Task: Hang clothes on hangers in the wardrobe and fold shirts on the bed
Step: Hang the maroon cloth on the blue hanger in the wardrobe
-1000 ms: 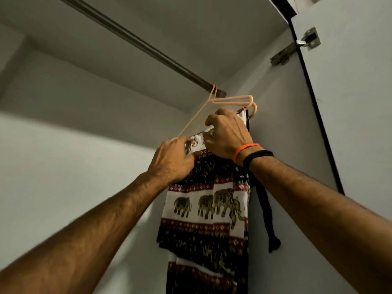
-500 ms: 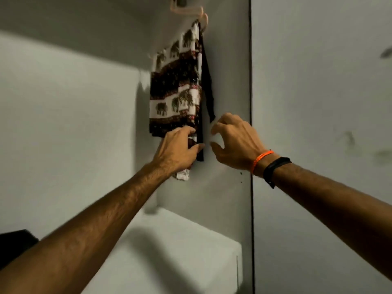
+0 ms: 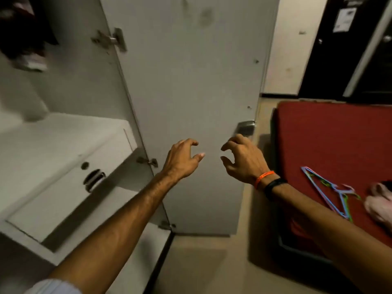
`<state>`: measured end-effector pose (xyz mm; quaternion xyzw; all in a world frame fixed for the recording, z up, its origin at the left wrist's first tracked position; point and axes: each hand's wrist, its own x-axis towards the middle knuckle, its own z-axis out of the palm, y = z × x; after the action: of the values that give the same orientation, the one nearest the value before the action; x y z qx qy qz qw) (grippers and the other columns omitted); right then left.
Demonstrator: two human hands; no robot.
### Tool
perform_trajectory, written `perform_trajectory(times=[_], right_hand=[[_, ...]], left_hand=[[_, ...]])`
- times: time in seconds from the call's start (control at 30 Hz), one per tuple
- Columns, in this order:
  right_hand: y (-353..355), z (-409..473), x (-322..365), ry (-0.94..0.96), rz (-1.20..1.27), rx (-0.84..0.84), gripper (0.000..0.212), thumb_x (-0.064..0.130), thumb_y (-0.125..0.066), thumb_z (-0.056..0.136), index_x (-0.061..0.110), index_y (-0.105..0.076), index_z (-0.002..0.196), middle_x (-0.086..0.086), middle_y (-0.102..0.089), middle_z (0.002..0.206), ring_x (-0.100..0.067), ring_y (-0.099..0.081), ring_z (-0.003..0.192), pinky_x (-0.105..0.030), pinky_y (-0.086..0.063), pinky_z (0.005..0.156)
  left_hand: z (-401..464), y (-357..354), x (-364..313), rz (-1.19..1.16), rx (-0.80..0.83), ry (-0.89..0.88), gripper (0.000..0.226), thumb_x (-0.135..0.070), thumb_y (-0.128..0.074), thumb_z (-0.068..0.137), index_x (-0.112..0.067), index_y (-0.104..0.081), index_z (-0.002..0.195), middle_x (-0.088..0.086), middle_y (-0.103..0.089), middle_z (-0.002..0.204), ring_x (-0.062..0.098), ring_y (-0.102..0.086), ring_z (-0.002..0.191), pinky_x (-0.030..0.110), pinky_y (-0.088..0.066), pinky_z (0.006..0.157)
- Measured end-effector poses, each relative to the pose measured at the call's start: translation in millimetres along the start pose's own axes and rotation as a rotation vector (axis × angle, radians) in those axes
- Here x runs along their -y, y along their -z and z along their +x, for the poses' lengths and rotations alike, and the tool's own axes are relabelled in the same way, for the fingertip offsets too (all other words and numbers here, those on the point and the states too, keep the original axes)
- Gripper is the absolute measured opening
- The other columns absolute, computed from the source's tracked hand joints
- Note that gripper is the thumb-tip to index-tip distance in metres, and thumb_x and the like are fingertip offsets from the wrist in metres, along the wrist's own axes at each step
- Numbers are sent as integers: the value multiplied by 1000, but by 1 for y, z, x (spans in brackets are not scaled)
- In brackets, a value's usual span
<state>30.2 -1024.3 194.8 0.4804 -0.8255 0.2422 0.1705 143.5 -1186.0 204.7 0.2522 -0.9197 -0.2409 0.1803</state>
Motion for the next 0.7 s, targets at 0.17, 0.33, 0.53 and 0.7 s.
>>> perform_trajectory(times=[0.17,0.33,0.53,0.7], right_hand=[[22,-124,-111,-306,43,124,30,27,-66,85,12,-66,111,-7,-57,116,-26,-57,106,-37,-51,83],[33,-230,-204,-609,45,200,26,27,-67,81,10,-66,99,-10,-57,107,-33,-59,97,-42,-52,80],[45,-305,-301,-929,39,197,30,25,-68,83,8,-67,108,-9,-57,110,-30,-60,99,-41,-51,86],[58,-336,-380,-1135,12,212,30,24,-66,85,9,-65,111,-9,-55,113,-28,-60,100,-39,-50,91]], left_hand=[[-33,-141,-87,-37,247,-24,50,-39,-66,92,-16,-55,135,6,-55,140,22,-52,127,35,-44,103],[-57,-258,-167,-60,471,-127,47,-37,-68,91,-16,-58,132,6,-59,135,22,-54,125,29,-41,101],[-55,-388,-250,-62,683,-265,46,-34,-71,88,-13,-60,128,10,-63,128,26,-57,120,30,-41,101],[-27,-478,-311,-68,823,-376,45,-33,-72,87,-10,-62,124,11,-64,126,27,-58,119,34,-42,103]])
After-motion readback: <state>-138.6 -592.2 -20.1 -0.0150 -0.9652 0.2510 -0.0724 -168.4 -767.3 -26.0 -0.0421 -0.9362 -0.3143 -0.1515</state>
